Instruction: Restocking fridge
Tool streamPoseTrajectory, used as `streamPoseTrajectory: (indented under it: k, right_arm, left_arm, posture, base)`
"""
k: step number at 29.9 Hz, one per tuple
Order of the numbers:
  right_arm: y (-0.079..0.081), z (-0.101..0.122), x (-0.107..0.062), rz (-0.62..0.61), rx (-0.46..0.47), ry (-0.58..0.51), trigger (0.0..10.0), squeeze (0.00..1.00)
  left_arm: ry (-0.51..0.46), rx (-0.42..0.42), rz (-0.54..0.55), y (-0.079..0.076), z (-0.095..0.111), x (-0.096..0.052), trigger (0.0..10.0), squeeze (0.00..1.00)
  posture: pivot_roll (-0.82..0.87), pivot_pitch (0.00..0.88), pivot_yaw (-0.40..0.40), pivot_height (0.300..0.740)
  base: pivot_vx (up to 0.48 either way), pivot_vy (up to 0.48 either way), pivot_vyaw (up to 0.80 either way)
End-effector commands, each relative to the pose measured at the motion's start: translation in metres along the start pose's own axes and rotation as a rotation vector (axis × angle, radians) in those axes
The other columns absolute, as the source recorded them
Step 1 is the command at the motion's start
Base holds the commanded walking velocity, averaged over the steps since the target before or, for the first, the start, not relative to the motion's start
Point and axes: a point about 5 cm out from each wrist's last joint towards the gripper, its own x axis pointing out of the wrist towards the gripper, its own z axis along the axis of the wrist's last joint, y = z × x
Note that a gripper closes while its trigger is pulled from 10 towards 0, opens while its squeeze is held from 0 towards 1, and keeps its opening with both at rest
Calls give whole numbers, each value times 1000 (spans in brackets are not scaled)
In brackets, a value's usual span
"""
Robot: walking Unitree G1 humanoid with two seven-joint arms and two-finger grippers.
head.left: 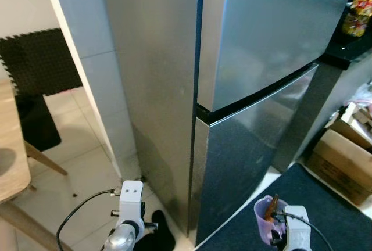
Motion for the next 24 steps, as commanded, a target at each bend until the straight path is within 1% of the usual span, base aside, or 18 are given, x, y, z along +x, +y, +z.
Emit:
streamPoseTrajectory:
  k: [1,5,6,7,8,10,11,12,13,14,15,16,17,19,20,21,23,24]
  right_arm:
    - [0,4,1,5,-6,-6,10000,0]
    - [0,7,2,5,-6,-11,10000,0]
    - [1,10,3,8,-8,-19,10000,0]
    - [1,10,3,8,-8,-19,10000,0]
    - [1,10,3,8,-6,-22,10000,0]
    - [0,9,2,8,-6,-22,10000,0]
    - [0,7,2,5,-1,-20,10000,0]
    - [0,7,2,5,-1,-20,10000,0]
    - [0,6,1,2,2,-18,10000,0]
    - [-1,2,0,-5,11,-14,10000,0]
    - [-1,2,0,-5,11,-14,10000,0]
    - [-3,-1,-1,-14,20,-12,10000,0]
    - [-3,-1,-1,-14,20,-12,10000,0]
    - [-5,-3,-2,-22,26,-11,10000,0]
    - [-5,-3,-2,-22,26,-11,10000,0]
    - [-6,-4,-3,-26,30,-11,10000,0]
    - [-8,-5,-4,-37,37,-11,10000,0]
    - [-9,-6,-4,-42,41,-12,10000,0]
  left_arm:
    - [-4,-38,2,-3,-4,-2,10000,0]
    - [-3,-33,4,-3,-4,-2,10000,0]
    - [-25,-26,-12,-4,0,-1,10000,0]
    - [-25,-26,-12,-4,0,-1,10000,0]
    - [-43,-3,-40,-8,5,1,10000,0]
    - [-120,14,-114,-18,25,7,10000,0]
    - [-159,24,-141,-22,39,12,10000,0]
    - [-159,24,-141,-22,39,12,10000,0]
    - [-183,29,-155,-24,49,14,10000,0]
    - [-244,23,-206,-31,74,20,10000,0]
    - [-244,23,-206,-31,74,20,10000,0]
    - [-280,31,-277,-38,91,24,10000,0]
    - [-280,31,-277,-38,91,24,10000,0]
    - [-300,65,-327,-44,104,26,10000,0]
    - [-300,65,-327,-44,104,26,10000,0]
    - [-303,79,-341,-46,110,27,10000,0]
    - [-320,69,-371,-48,126,29,10000,0]
    - [-331,68,-381,-49,132,30,10000,188]
  posture:
    - [-21,0,-100,740]
    - [-23,0,-104,740]
    - [-31,0,-96,740]
    - [-31,0,-96,740]
    - [-31,0,-96,740]
    - [-31,0,-93,740]
    - [-40,0,-79,740]
    - [-40,0,-79,740]
    - [-40,0,-79,740]
    - [-51,0,-64,740]
    - [-51,0,-64,740]
    - [-60,0,-52,740]
    - [-60,0,-52,740]
    - [-70,2,-42,740]
    - [-70,2,-42,740]
    - [-73,5,-38,740]
    - [-80,10,-28,740]
    - [-87,13,-22,740]
  base:
    - [0,0,0]
    - [0,0,0]
    - [0,0,0]
    - [0,0,0]
    - [0,0,0]
    - [0,0,0]
    - [0,0,0]
    - [0,0,0]
    - [0,0,0]
    - [0,0,0]
    - [0,0,0]
    - [0,0,0]
    - [0,0,0]
    - [0,0,0]
    - [0,0,0]
    - [0,0,0]
    - [0,0,0]
    - [0,0,0]
